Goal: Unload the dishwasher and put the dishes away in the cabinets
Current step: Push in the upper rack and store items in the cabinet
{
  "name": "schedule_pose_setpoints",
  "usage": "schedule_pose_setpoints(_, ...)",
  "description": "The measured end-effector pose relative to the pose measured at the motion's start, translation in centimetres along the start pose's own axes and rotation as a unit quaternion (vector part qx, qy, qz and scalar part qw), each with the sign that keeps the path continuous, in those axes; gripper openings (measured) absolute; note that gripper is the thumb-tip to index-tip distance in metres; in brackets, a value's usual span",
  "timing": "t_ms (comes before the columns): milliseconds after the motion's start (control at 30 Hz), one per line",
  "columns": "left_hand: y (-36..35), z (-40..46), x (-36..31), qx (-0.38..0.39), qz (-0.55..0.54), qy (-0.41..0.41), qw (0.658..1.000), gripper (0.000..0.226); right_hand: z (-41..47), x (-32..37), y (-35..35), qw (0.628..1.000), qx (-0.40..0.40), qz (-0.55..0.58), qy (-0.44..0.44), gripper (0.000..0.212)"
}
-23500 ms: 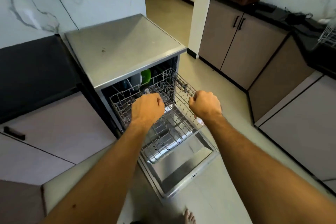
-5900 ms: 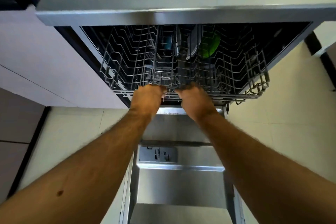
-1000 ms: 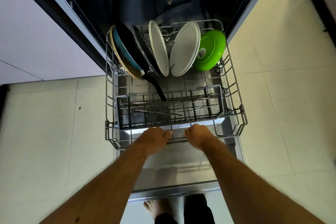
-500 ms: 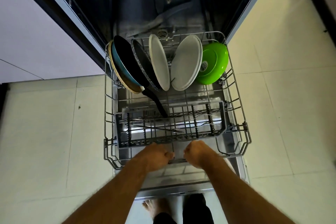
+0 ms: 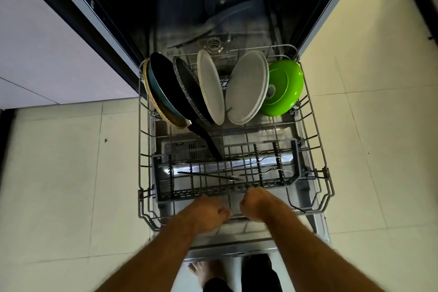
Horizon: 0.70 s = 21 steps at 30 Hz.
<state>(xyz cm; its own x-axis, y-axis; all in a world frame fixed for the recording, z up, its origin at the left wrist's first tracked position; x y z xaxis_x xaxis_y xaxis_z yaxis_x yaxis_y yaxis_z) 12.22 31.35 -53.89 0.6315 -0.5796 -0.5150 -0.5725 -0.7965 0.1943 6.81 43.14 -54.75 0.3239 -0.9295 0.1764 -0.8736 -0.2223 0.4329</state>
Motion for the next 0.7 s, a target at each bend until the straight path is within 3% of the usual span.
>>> schedule_pose_setpoints(167,0.8,0.4,-0.4,-0.038,0.006,0.003,0.999,0.04,2.0,1.6,1.9,0.997,-0.067,-0.009,0.028,0.019)
schedule_pose_setpoints(333,5.7,0.9,-1.0,-0.205,-0.029,-0.008,0.978,0.038,2.4,4.0,7.2,0.98,-0.193,0.021,0.038,0.027)
schedule_pose_setpoints(433,10.2,-0.6,-1.9,-0.373,-0.092,-0.081,0.92,0.041,2.7,5.0,10.2,0.955,-0.276,0.096,0.039,0.02)
schedule_pose_setpoints(533,14.2,-2.2,-1.6,-0.497,-0.173,-0.14,0.839,0.037,4.2,6.0,11.7,0.943,-0.293,0.155,0.016,0.017)
schedule_pose_setpoints(700,17.8,-2.4,-1.9,-0.534,-0.24,-0.17,0.793,0.025,7.4,8.4,12.7,0.951,-0.255,0.176,-0.001,0.023)
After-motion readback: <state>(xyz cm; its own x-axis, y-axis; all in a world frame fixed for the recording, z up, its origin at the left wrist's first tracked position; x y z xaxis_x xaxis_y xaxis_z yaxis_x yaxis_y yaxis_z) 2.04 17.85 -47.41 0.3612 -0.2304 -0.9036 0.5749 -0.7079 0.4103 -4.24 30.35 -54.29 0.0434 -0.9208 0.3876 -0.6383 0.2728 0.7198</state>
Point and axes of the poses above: each hand's wrist, its own z-axis towards the middle knuckle, its own y-axis out of the back of the hand, x = y × z, the point moved 8 cm from there along z, towards the middle knuckle, and after that the axes turned 14 degrees about -z, right-handed, at the moved point
